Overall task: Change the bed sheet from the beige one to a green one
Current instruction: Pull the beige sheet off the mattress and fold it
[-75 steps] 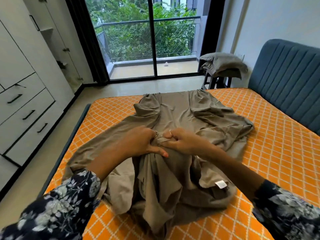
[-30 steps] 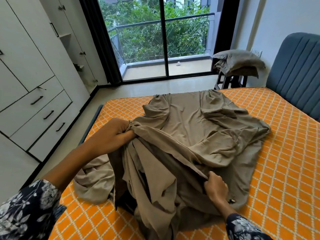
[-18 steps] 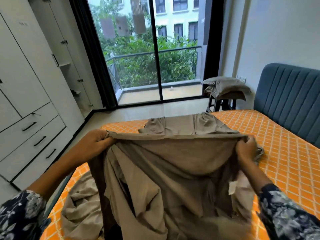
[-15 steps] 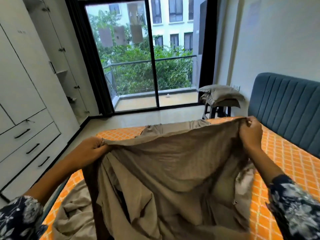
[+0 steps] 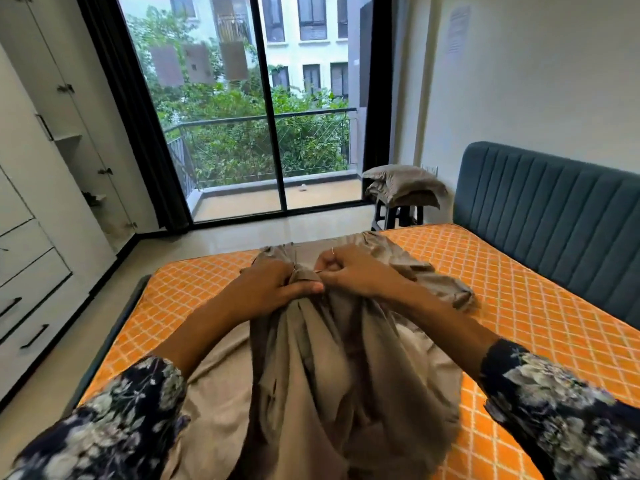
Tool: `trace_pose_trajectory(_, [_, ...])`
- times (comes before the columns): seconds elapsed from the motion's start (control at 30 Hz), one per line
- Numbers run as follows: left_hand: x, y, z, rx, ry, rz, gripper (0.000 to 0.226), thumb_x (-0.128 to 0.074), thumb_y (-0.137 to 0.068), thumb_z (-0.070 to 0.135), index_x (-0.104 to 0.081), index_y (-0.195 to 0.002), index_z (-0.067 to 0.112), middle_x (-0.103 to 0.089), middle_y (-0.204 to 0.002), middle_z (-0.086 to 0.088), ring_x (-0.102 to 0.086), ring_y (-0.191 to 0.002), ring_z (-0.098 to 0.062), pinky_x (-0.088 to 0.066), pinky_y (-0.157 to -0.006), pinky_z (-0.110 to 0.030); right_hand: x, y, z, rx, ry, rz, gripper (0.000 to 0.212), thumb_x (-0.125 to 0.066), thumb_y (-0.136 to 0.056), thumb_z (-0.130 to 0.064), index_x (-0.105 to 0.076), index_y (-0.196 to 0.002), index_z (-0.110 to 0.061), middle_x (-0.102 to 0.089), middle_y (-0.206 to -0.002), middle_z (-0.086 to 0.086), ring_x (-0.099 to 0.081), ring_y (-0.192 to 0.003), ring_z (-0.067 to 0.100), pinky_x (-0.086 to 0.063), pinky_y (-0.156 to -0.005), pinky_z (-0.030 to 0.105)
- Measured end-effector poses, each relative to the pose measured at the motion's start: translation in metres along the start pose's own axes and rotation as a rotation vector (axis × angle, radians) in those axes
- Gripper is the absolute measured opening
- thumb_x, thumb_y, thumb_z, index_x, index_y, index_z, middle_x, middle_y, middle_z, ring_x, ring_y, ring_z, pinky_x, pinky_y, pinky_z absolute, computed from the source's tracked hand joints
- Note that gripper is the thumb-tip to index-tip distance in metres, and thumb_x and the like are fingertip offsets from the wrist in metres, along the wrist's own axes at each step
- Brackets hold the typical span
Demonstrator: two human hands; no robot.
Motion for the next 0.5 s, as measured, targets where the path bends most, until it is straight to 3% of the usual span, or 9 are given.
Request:
trace_pose_trajectory(0.07, [-0.005,0.000,0.001,-0.007,-0.004,-0.034,0.089,-0.029,-0.053,0.098,-0.054,-0.054,0.013,-0.049,-0.049,-0.004,-0.042,-0.046,-0.008,-0.028,-0.048,-0.020,-0.003,0.005,0.002,-0.044,-0.005,-0.015,0.012,-0.060,-0.086,-0.007,-0.065,-0.076,-0.010,-0.053,-0.050,-0.012,-0.046,-0.052,-0.002,-0.033,-0.054,0.009])
trace_pose_trajectory(0.13, [-0.015,0.002,0.007,-0.050,-0.030,-0.092,0.077,-0.038,-0.059,0.092,-0.053,-0.057,0.016,-0.047,-0.050,0.003,-0.042,-0.046,-0.006,-0.027,-0.048,-0.019,-0.007,0.012,0.000,-0.047,-0.011,-0.046,0.022,-0.058,-0.085,-0.002,-0.059,-0.067,-0.015,-0.048,-0.040,-0.016,-0.044,-0.043,-0.003,-0.030,-0.047,0.008])
trace_pose_trajectory(0.23, [-0.026,0.004,0.017,-0.109,-0.047,-0.150,0.039,-0.053,-0.077,0.057,-0.040,-0.054,0.028,-0.040,-0.049,0.010,-0.044,-0.045,-0.002,-0.024,-0.049,-0.016,-0.008,0.023,0.002,-0.050,-0.072,-0.051,0.006,-0.062,-0.084,-0.004,-0.062,-0.080,-0.008,-0.047,-0.041,-0.014,-0.040,-0.040,-0.002,-0.030,-0.045,0.007])
trace_pose_trajectory(0.3, [-0.027,0.006,0.018,-0.113,-0.057,-0.137,0.041,-0.057,-0.085,0.044,-0.037,-0.051,0.029,-0.037,-0.048,0.011,-0.047,-0.048,0.000,-0.024,-0.047,-0.017,-0.007,0.030,0.009,-0.049,-0.081,-0.054,0.008,-0.066,-0.086,-0.012,-0.061,-0.090,-0.008,-0.047,-0.046,-0.011,-0.040,-0.041,-0.001,-0.030,-0.046,0.009])
trace_pose_trajectory(0.4, [-0.018,0.009,0.014,-0.107,-0.007,-0.061,0.043,-0.041,-0.078,0.057,-0.037,-0.049,0.025,-0.036,-0.044,0.009,-0.044,-0.046,-0.007,-0.028,-0.046,-0.019,-0.010,0.048,0.030,-0.064,-0.073,-0.139,0.015,-0.069,-0.086,-0.024,-0.060,-0.092,-0.014,-0.049,-0.055,-0.010,-0.044,-0.050,0.001,-0.037,-0.053,0.016])
trace_pose_trajectory(0.5, [-0.010,0.014,-0.002,-0.060,0.085,-0.024,0.048,-0.039,-0.076,0.058,-0.039,-0.048,0.019,-0.040,-0.042,0.008,-0.041,-0.047,-0.009,-0.029,-0.047,-0.020,-0.014,0.068,0.063,-0.083,0.005,-0.188,0.025,-0.070,-0.086,-0.024,-0.049,-0.072,-0.020,-0.042,-0.058,-0.009,-0.041,-0.055,0.007,-0.033,-0.054,0.021])
Point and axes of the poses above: each hand's wrist, its own y-axis away from the middle knuckle, its own x-axis out of the back of the hand, z = x × y, the point moved 8 cm from there along -y, towards the middle knuckle
